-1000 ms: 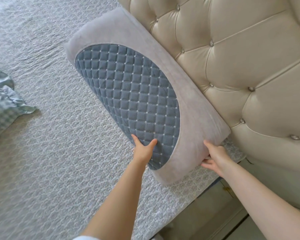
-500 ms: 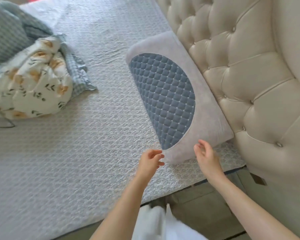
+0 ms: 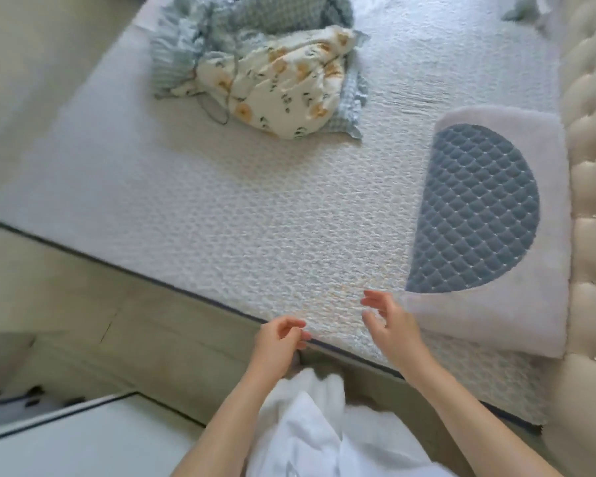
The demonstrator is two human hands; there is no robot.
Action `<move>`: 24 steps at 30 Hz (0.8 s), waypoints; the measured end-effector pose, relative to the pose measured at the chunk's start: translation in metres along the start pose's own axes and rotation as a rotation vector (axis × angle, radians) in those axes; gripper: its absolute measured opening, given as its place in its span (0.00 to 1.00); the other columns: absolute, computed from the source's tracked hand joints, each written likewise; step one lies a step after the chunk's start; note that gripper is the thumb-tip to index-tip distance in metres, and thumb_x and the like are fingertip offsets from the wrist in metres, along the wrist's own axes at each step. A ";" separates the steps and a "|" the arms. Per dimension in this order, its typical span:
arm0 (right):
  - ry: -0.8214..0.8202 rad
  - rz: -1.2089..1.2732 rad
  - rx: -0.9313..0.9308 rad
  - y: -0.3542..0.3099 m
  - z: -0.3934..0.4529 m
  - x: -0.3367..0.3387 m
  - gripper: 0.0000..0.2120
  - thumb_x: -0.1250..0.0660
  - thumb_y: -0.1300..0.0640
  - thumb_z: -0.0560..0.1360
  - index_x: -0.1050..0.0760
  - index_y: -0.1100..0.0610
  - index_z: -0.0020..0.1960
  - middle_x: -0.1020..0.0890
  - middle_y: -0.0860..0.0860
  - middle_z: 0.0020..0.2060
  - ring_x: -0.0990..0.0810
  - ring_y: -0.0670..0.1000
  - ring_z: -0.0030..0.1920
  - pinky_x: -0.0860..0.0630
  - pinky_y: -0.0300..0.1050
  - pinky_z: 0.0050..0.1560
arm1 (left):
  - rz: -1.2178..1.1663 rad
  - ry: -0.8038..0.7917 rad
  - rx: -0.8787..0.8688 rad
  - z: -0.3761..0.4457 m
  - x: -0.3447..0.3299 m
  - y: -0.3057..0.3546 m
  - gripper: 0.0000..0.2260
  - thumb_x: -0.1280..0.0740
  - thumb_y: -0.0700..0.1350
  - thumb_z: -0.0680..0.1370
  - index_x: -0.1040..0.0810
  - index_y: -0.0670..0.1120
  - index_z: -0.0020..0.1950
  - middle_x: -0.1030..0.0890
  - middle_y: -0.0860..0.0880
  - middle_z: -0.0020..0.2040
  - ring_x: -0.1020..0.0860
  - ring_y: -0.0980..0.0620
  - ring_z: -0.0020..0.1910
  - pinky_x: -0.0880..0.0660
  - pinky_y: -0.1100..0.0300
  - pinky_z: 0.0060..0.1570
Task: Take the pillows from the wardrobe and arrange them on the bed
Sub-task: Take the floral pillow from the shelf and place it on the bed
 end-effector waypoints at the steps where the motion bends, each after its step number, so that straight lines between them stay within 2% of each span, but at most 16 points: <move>1: -0.050 -0.049 0.049 -0.014 0.002 -0.015 0.15 0.34 0.63 0.76 0.26 0.61 0.62 0.18 0.52 0.54 0.21 0.51 0.56 0.28 0.44 0.58 | -0.017 0.051 -0.008 -0.006 0.019 -0.005 0.09 0.37 0.32 0.78 0.19 0.41 0.48 0.15 0.44 0.40 0.17 0.58 0.35 0.23 0.67 0.36; 4: -0.184 -0.168 0.175 -0.053 0.006 -0.062 0.16 0.34 0.61 0.76 0.26 0.60 0.64 0.19 0.51 0.56 0.22 0.50 0.58 0.28 0.45 0.59 | -0.041 0.207 -0.008 -0.022 0.074 -0.026 0.12 0.37 0.33 0.78 0.19 0.47 0.43 0.15 0.48 0.37 0.16 0.52 0.39 0.20 0.60 0.43; 8: -0.321 -0.277 0.301 -0.103 0.004 -0.132 0.14 0.35 0.60 0.77 0.25 0.58 0.63 0.20 0.51 0.58 0.23 0.51 0.60 0.30 0.42 0.61 | -0.100 0.382 0.002 -0.048 0.146 -0.056 0.13 0.37 0.34 0.79 0.21 0.50 0.43 0.15 0.52 0.36 0.17 0.58 0.36 0.24 0.70 0.38; 12: -0.449 -0.317 0.409 -0.160 -0.003 -0.206 0.15 0.37 0.56 0.79 0.27 0.53 0.65 0.22 0.45 0.60 0.25 0.46 0.61 0.30 0.40 0.62 | -0.140 0.489 0.066 -0.064 0.215 -0.088 0.11 0.37 0.39 0.80 0.21 0.53 0.46 0.15 0.55 0.38 0.18 0.60 0.37 0.27 0.73 0.37; 16: -0.556 -0.310 0.496 -0.220 -0.009 -0.279 0.15 0.39 0.55 0.80 0.28 0.50 0.66 0.24 0.41 0.60 0.27 0.41 0.60 0.33 0.32 0.59 | -0.196 0.606 0.085 -0.070 0.295 -0.109 0.10 0.38 0.40 0.81 0.21 0.52 0.46 0.15 0.55 0.39 0.19 0.61 0.36 0.27 0.73 0.36; 18: -0.604 -0.300 0.533 -0.249 -0.011 -0.316 0.14 0.38 0.56 0.80 0.27 0.50 0.64 0.24 0.40 0.59 0.26 0.38 0.57 0.33 0.26 0.55 | -0.243 0.669 0.108 -0.068 0.335 -0.117 0.09 0.38 0.39 0.81 0.20 0.50 0.47 0.15 0.54 0.39 0.18 0.58 0.37 0.25 0.69 0.38; 20: -0.656 -0.289 0.568 -0.277 -0.012 -0.354 0.13 0.38 0.56 0.79 0.27 0.51 0.63 0.22 0.41 0.58 0.25 0.39 0.56 0.31 0.30 0.57 | -0.289 0.720 0.137 -0.065 0.371 -0.124 0.09 0.39 0.38 0.80 0.20 0.46 0.49 0.15 0.53 0.40 0.18 0.54 0.37 0.24 0.65 0.39; 22: -0.700 -0.295 0.596 -0.302 -0.014 -0.393 0.14 0.38 0.57 0.79 0.27 0.54 0.65 0.21 0.45 0.59 0.24 0.44 0.59 0.30 0.37 0.61 | -0.310 0.757 0.146 -0.061 0.405 -0.126 0.09 0.40 0.38 0.81 0.20 0.46 0.50 0.16 0.52 0.40 0.19 0.56 0.37 0.25 0.67 0.36; 24: -0.726 -0.308 0.626 -0.324 -0.016 -0.430 0.15 0.38 0.58 0.79 0.27 0.55 0.65 0.21 0.47 0.60 0.23 0.47 0.60 0.30 0.40 0.61 | -0.319 0.801 0.148 -0.059 0.438 -0.130 0.10 0.40 0.39 0.81 0.21 0.49 0.49 0.15 0.53 0.41 0.19 0.57 0.37 0.25 0.68 0.34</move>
Point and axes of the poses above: each hand's wrist, its own z-axis towards the middle knuckle, its own x-axis out of the back of the hand, y = z × x, the point moved 9 cm from there along z, towards the middle knuckle
